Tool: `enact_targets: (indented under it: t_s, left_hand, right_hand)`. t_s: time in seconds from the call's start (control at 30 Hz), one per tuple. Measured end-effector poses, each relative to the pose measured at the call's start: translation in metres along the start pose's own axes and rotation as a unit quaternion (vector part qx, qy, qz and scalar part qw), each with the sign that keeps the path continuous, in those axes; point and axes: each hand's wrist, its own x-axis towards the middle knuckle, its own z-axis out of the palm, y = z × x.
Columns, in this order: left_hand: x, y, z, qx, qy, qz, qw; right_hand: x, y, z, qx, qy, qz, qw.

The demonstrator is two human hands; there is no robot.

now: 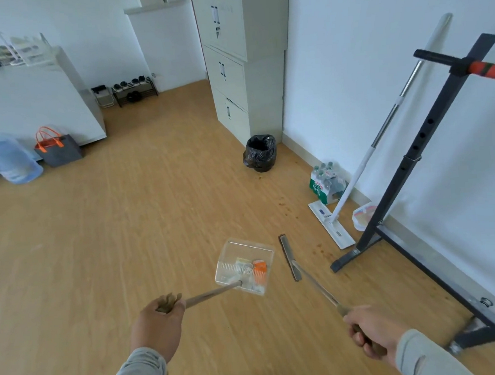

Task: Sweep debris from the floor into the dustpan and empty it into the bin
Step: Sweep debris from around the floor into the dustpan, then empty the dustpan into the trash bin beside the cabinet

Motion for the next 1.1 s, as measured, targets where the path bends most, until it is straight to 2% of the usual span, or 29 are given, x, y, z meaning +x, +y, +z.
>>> enact_targets:
  t_s: [0.27,0.43,0.7,0.9,1.1]
  left_hand:
    - [0.099,0.028,-0.014,-0.022,0.006,-0.012,1.0]
    - [0.184,0.042,-0.03,-0.03,-0.038,0.017,0.999]
    - [0.301,0.083,-0.058,-0.008,-0.054,0.058,0.997]
    - [0.381,0.136,-0.045,0.003,-0.058,0.091,0.994]
    - [0.472,0.229,-0.003,0.03,-0.069,0.134,0.988]
  right_hand:
    - [0.015,-0.088,0.052,0.006,0.029,0.007,1.0]
    - [0.029,-0.144,0.101,0.017,0.049,0.016,0.999]
    - [0.037,-0.235,0.161,0.055,0.066,0.021,0.996]
    - [0.073,-0.298,0.171,0.071,0.082,0.003,0.994]
    - [0.144,-0.375,0.146,0.091,0.075,0.023,0.993]
